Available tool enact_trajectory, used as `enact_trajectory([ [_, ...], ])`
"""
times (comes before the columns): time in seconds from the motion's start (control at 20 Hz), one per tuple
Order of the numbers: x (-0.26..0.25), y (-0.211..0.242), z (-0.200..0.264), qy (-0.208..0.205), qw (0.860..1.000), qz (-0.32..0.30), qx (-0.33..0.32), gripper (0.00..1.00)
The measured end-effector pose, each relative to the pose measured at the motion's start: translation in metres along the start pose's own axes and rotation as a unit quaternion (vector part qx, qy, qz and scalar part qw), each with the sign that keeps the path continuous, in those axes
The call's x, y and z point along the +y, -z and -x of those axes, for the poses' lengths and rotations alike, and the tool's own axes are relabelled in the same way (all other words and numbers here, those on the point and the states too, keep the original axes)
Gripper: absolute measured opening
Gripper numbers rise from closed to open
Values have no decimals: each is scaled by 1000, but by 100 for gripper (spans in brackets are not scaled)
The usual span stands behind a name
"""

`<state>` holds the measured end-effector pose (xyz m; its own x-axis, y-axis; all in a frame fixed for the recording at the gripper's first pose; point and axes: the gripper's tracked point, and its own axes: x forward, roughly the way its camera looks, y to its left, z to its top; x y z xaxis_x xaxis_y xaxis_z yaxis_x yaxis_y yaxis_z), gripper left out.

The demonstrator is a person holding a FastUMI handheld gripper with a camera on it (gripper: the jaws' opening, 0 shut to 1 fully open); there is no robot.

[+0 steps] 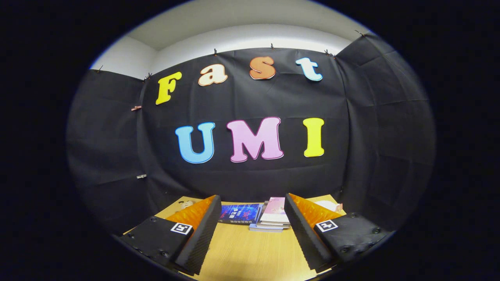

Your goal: Open the storage box then place both shoes into the box .Put the left shoe in first, then the right shoe, with the right side of both shoes facing outward in a uniform manner.

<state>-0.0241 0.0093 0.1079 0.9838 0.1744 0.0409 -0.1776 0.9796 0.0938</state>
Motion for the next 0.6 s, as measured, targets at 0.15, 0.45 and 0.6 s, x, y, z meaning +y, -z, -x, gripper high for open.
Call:
enact_trajectory([
  [0.15, -11, -2, 4, 25, 999, -19, -16, 98],
  [0.45, -35, 3, 7, 68, 997, -39, -23, 98],
  [0.6, -30, 12, 3, 72, 997, -35, -9, 98],
])
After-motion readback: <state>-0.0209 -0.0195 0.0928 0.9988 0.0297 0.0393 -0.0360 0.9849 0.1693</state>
